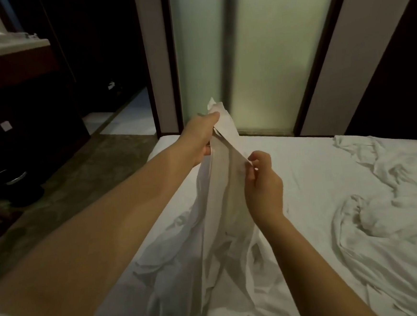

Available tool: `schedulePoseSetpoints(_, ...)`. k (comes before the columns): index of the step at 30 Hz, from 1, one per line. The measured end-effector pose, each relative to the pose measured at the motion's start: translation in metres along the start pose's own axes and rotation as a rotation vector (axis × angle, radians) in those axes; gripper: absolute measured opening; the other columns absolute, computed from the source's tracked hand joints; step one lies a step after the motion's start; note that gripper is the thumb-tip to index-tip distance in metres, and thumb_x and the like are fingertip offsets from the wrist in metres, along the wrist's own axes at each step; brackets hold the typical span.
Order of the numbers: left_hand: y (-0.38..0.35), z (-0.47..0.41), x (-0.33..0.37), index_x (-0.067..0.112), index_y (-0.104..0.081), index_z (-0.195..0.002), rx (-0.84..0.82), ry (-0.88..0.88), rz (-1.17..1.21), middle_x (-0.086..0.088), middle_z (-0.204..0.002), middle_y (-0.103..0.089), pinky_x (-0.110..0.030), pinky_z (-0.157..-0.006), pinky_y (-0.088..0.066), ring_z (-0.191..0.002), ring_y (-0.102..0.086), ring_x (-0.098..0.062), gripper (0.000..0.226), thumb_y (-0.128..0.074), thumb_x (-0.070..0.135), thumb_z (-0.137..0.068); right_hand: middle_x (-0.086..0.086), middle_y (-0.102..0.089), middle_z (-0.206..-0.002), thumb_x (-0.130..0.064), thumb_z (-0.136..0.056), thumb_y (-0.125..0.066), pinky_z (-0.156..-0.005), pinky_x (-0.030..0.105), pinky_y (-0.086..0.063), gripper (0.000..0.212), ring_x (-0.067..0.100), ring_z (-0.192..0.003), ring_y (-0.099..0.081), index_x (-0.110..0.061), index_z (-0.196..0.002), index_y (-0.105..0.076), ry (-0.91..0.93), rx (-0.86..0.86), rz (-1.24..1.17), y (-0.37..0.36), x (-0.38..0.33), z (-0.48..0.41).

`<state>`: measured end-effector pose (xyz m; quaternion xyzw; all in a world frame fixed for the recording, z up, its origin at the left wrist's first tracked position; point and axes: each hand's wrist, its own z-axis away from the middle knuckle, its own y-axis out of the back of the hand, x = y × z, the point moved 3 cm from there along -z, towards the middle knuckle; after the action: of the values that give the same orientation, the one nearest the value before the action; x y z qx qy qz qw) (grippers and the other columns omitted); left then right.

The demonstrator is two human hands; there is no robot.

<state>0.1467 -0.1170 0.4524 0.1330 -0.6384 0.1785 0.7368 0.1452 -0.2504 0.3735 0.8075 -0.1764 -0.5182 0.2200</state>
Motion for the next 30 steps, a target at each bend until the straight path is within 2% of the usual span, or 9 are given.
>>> schedulePoseSetpoints(4, 0.011, 0.007, 0.001, 0.015, -0.054, -0.083, -0.121, 0.023, -0.039, -0.002, -0.087, -0.061, -0.033, -0.069, -0.051, -0.079, -0.06, -0.018, 0.022, -0.045, 0.028, -0.099, -0.01, -0.049, -0.102, -0.018, -0.098, -0.044, -0.067, 0.001, -0.036, 0.018, 0.002, -0.08, -0.049, -0.021, -0.104, -0.06, 0.072, -0.042, 0.094, -0.005, -0.012, -0.001)
schedulePoseSetpoints(6, 0.017, 0.011, -0.001, 0.008, -0.055, -0.103, -0.187, 0.036, -0.023, -0.006, -0.097, -0.062, -0.037, -0.075, -0.053, -0.087, -0.061, -0.022, 0.023, -0.044, 0.028, -0.099, -0.009, -0.047, -0.099, -0.018, -0.099, -0.042, -0.076, 0.006, -0.038, 0.024, 0.003, -0.079, -0.047, -0.018, -0.107, -0.065, 0.058, -0.032, 0.126, -0.015, -0.025, 0.005)
schedulePoseSetpoints(8, 0.023, 0.014, -0.003, 0.006, -0.05, -0.117, -0.222, 0.035, 0.014, -0.009, -0.103, -0.06, -0.039, -0.076, -0.052, -0.094, -0.06, -0.025, 0.027, -0.043, 0.026, -0.1, -0.004, -0.051, -0.095, -0.025, -0.098, -0.043, -0.078, 0.019, -0.045, 0.026, 0.006, -0.075, -0.048, -0.014, -0.1, -0.066, 0.054, 0.021, 0.144, -0.026, -0.04, 0.015)
schedulePoseSetpoints(11, 0.036, 0.017, -0.004, 0.007, -0.05, -0.116, -0.279, 0.04, 0.114, -0.008, -0.097, -0.06, -0.037, -0.074, -0.052, -0.091, -0.059, -0.024, 0.024, -0.042, 0.024, -0.1, -0.002, -0.054, -0.092, -0.052, -0.089, -0.052, -0.07, 0.022, -0.042, 0.039, 0.011, -0.075, -0.053, -0.015, -0.091, -0.062, -0.019, 0.077, 0.248, -0.043, -0.056, 0.026)
schedulePoseSetpoints(13, 0.042, 0.016, -0.006, 0.004, -0.051, -0.119, -0.304, 0.025, 0.16, -0.008, -0.095, -0.061, -0.036, -0.073, -0.053, -0.089, -0.06, -0.023, 0.029, -0.043, 0.024, -0.1, 0.001, -0.054, -0.093, -0.051, -0.088, -0.054, -0.07, 0.025, -0.043, 0.039, 0.017, -0.076, -0.055, -0.013, -0.093, -0.063, -0.09, 0.065, 0.388, -0.051, -0.062, 0.03)
schedulePoseSetpoints(18, 0.053, 0.015, -0.004, 0.004, -0.054, -0.108, -0.31, -0.073, 0.163, -0.01, -0.091, -0.061, -0.038, -0.074, -0.053, -0.083, -0.061, -0.024, 0.024, -0.042, 0.023, -0.1, 0.008, -0.054, -0.082, -0.025, -0.092, -0.043, -0.064, 0.033, -0.043, 0.026, 0.025, -0.073, -0.055, -0.009, -0.074, -0.054, -0.141, -0.008, 0.51, -0.061, -0.076, 0.034)
schedulePoseSetpoints(22, 0.058, 0.011, 0.012, 0.009, -0.052, -0.082, -0.289, -0.088, 0.287, -0.008, -0.081, -0.057, -0.035, -0.068, -0.051, -0.071, -0.057, -0.02, 0.023, -0.041, 0.02, -0.1, 0.007, -0.062, -0.088, -0.032, -0.094, -0.041, -0.066, 0.033, -0.048, 0.03, 0.021, -0.072, -0.058, -0.009, -0.09, -0.06, -0.303, -0.1, 0.423, -0.078, -0.054, 0.042)
schedulePoseSetpoints(26, 0.06, -0.002, 0.021, 0.01, -0.05, -0.079, -0.228, -0.094, 0.364, -0.008, -0.077, -0.055, -0.027, -0.053, -0.051, -0.062, -0.057, -0.017, 0.023, -0.042, 0.017, -0.1, 0.015, -0.061, -0.105, -0.026, -0.099, -0.037, -0.076, 0.033, -0.047, 0.035, 0.028, -0.086, -0.057, -0.002, -0.107, -0.061, -0.278, -0.145, 0.295, -0.092, -0.024, 0.059)
schedulePoseSetpoints(30, 0.065, -0.017, 0.029, 0.011, -0.049, -0.076, -0.173, -0.108, 0.419, -0.006, -0.073, -0.054, -0.027, -0.049, -0.05, -0.06, -0.055, -0.015, 0.026, -0.041, 0.017, -0.1, 0.022, -0.06, -0.112, -0.028, -0.1, -0.039, -0.083, 0.035, -0.043, 0.038, 0.037, -0.103, -0.057, 0.003, -0.109, -0.06, -0.276, -0.093, 0.44, -0.07, -0.006, 0.041)
